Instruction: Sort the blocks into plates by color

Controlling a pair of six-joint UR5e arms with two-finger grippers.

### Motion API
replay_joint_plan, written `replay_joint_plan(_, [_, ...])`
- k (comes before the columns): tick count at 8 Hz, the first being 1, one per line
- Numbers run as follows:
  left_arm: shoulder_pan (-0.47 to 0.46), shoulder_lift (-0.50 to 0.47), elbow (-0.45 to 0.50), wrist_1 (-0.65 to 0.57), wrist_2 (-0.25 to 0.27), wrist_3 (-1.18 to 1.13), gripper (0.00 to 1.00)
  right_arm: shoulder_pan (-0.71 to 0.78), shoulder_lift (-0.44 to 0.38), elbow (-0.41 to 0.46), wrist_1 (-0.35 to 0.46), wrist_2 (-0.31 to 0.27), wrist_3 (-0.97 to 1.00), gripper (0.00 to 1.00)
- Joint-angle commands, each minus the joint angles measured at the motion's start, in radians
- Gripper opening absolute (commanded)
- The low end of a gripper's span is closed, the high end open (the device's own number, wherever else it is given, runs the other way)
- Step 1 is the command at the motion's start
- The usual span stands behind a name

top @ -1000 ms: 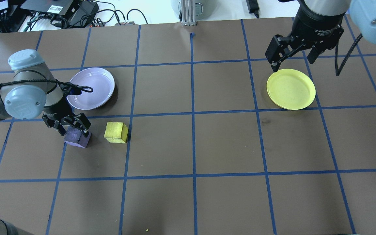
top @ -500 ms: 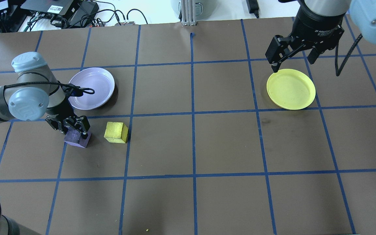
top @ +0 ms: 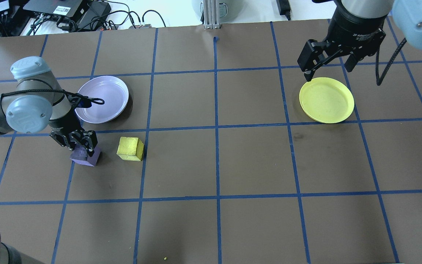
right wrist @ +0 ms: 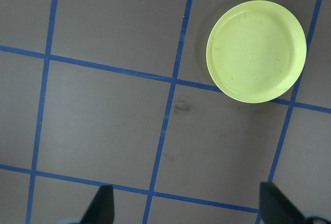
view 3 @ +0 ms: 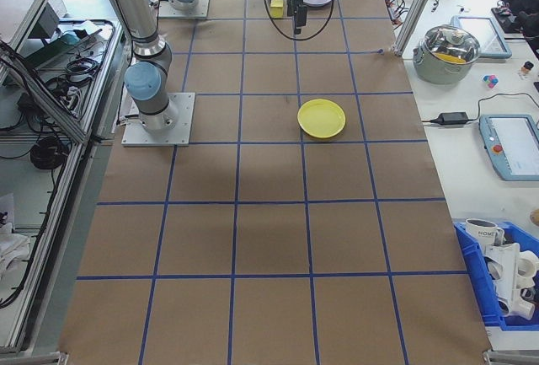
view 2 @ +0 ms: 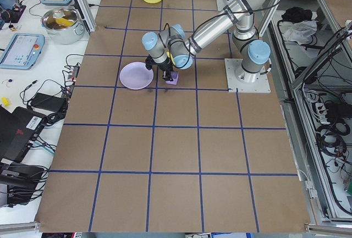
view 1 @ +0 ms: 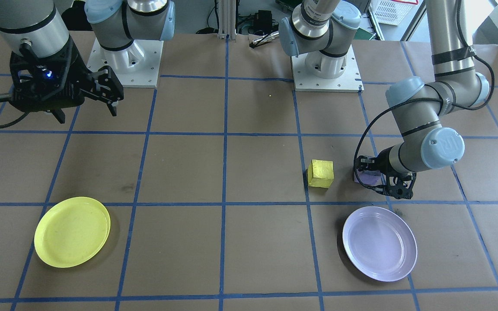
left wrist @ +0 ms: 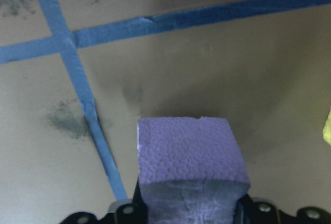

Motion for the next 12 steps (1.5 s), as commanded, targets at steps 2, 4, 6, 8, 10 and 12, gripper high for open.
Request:
replay_joint_plan(2, [0.01, -0.006, 0.267, -0.21, 0.08, -0.008, 0.2, -0.001, 0.0, 0.0, -0.003, -0.001, 0.0, 1.0])
replay_joint_plan(4, [0.004, -0.111, 0.42, -0.229, 0.01, -0.084, 0.29, 0.001, -0.002, 0.0, -0.003, -0.001, 0.0, 1.0])
replay_joint_plan(6, [-0.033, -0.204, 0.539, -0.204, -0.012, -0.175, 0.31, -0.001, 0.0, 0.0, -0.003, -0.001, 0.0, 1.0])
replay_joint_plan(8, [-0.056, -0.265, 0.593, -0.2, -0.013, -0.179, 0.31, -0.001, 0.0, 0.0, -0.003, -0.002, 0.0, 1.0])
replay_joint_plan(10, [-0.056, -0.279, 0.596, -0.198, -0.053, -0.204, 0.31, -0.001, 0.0, 0.0, -0.005, -0.005, 0.0, 1.0])
replay_joint_plan(12, [-0.056, -0.285, 0.594, -0.197, -0.055, -0.206, 0.31, -0.001, 0.0, 0.0, -0.003, -0.005, 0.0, 1.0])
